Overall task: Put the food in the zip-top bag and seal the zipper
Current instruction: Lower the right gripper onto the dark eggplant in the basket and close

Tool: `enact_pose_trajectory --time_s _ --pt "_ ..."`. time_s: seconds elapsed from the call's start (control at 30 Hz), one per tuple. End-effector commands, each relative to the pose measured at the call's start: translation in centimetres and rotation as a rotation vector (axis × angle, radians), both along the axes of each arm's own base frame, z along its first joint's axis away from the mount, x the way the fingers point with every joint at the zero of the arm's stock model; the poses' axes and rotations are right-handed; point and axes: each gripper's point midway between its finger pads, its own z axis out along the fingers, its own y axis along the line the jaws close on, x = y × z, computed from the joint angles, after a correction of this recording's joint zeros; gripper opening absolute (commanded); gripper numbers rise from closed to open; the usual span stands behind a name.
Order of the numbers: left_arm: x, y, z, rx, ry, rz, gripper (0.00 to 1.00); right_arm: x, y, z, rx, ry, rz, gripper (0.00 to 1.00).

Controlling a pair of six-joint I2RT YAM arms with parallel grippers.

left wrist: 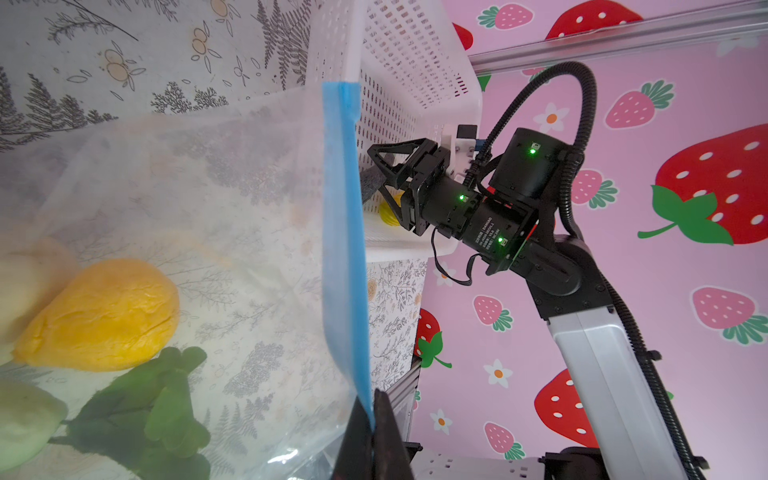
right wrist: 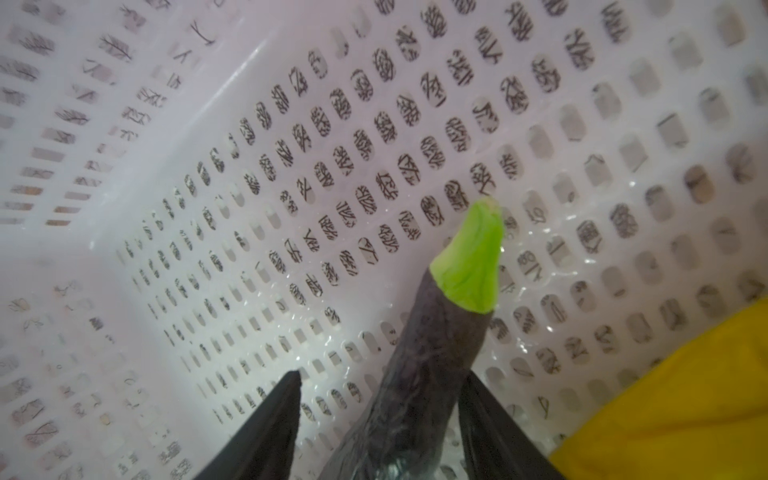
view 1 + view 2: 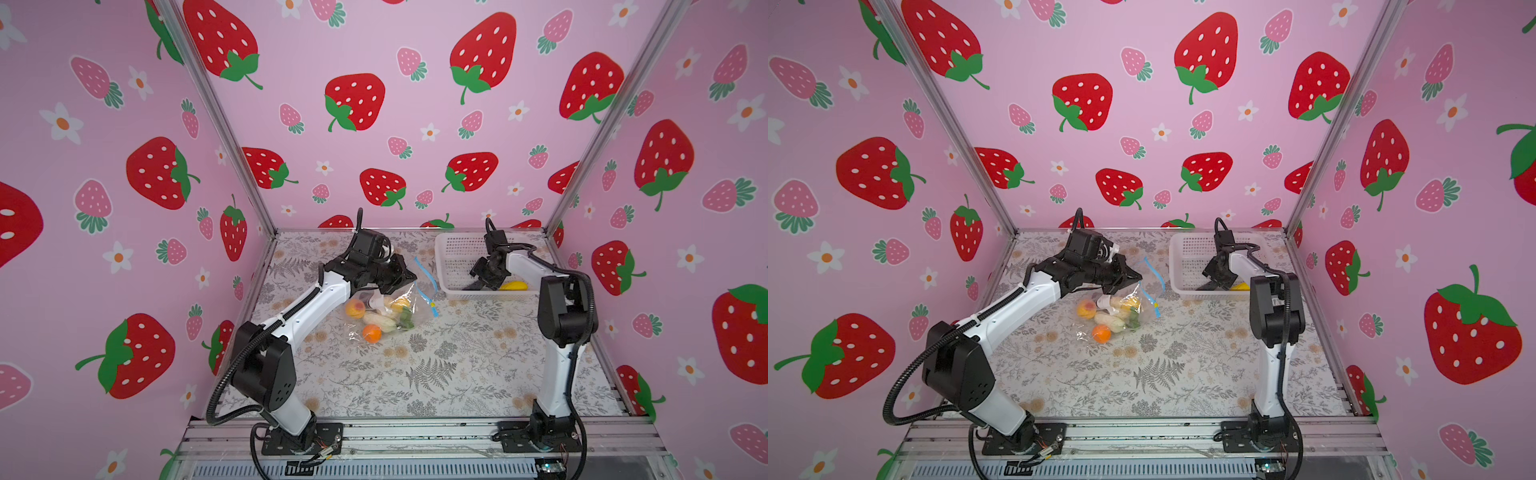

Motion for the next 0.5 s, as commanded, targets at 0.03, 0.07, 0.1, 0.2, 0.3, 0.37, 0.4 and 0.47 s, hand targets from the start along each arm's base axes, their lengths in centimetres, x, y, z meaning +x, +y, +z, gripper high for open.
enact_pose_trajectory --time_s 0.03,0.07,0.1,0.2,0.3,0.37,0.4,0.47 --pt "-0.2 0.0 1.2 -0.020 -0.029 -0.016 0.00 0.9 0.3 -0.2 0.002 -0.021 0.000 0.56" --pt "-0.2 0.1 1.2 -0.019 -0.027 -0.015 0.00 1.0 0.3 -0.1 0.005 -0.029 0.005 0.54" --pt "-0.2 0.0 1.2 -0.019 -0.027 -0.016 0.00 1.0 0.4 -0.2 0.008 -0.033 0.006 0.53" --pt "-0.3 0.1 1.1 -0.016 -0.027 -0.016 0.00 1.2 0.4 -0.3 0.007 -0.040 0.007 0.52" --pt "-0.3 0.1 1.1 -0.017 -0.028 -0.017 0.00 1.3 0.0 -0.5 -0.012 -0.037 0.002 0.52" --pt "-0.3 0.1 1.1 -0.016 -0.025 -0.016 0.00 1.4 -0.4 -0.7 -0.033 -0.033 -0.004 0.52" --pt "-0.3 0.1 1.1 -0.016 -0.026 -0.016 0.00 1.5 -0.6 -0.7 -0.041 -0.034 -0.006 0.53" --pt "-0.3 0.1 1.1 -0.017 -0.027 -0.017 0.00 1.5 -0.8 -1.1 -0.057 -0.026 -0.007 0.53"
